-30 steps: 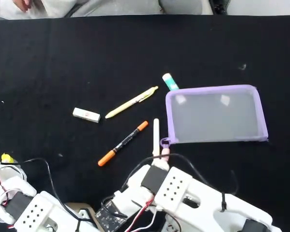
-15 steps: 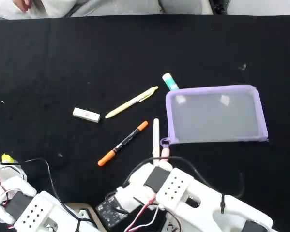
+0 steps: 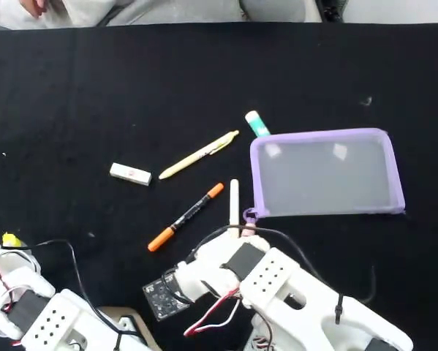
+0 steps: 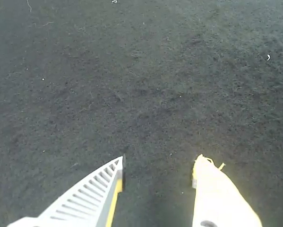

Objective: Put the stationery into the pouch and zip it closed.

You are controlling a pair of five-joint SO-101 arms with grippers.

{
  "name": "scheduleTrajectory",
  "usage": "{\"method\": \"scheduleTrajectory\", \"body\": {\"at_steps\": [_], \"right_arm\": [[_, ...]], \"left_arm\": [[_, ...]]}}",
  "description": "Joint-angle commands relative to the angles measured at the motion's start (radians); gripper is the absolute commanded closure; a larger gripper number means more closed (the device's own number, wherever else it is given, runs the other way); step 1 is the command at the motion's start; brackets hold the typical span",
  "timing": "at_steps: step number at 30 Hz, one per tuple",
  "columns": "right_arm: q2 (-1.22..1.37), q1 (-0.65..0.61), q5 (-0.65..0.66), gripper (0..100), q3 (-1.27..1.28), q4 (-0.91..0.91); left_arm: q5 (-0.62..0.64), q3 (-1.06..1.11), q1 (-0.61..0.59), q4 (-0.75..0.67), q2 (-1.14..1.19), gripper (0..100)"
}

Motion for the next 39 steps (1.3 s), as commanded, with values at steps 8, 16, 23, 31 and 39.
{"method": "scheduleTrajectory", "body": {"at_steps": [8, 16, 23, 31, 39], "right_arm": [[-0.022, 0.175, -0.012, 97.1, -0.219, -0.011], [-0.025, 0.256, -0.014, 98.8, -0.367, -0.011], [-0.021, 0.281, -0.262, 98.8, -0.613, -0.009], [-0.019, 0.282, -0.345, 98.8, -0.937, 0.147], [0.002, 0.399, -0.486, 98.8, -1.290, 0.253]], "left_arm": [[-0.005, 0.021, 0.005, 0.002, 0.002, 76], [-0.005, 0.021, 0.007, 0.002, 0.003, 76], [-0.005, 0.021, 0.008, 0.002, 0.005, 76], [-0.005, 0.021, 0.008, 0.002, 0.005, 76], [-0.006, 0.021, 0.076, 0.005, 0.006, 76]]}}
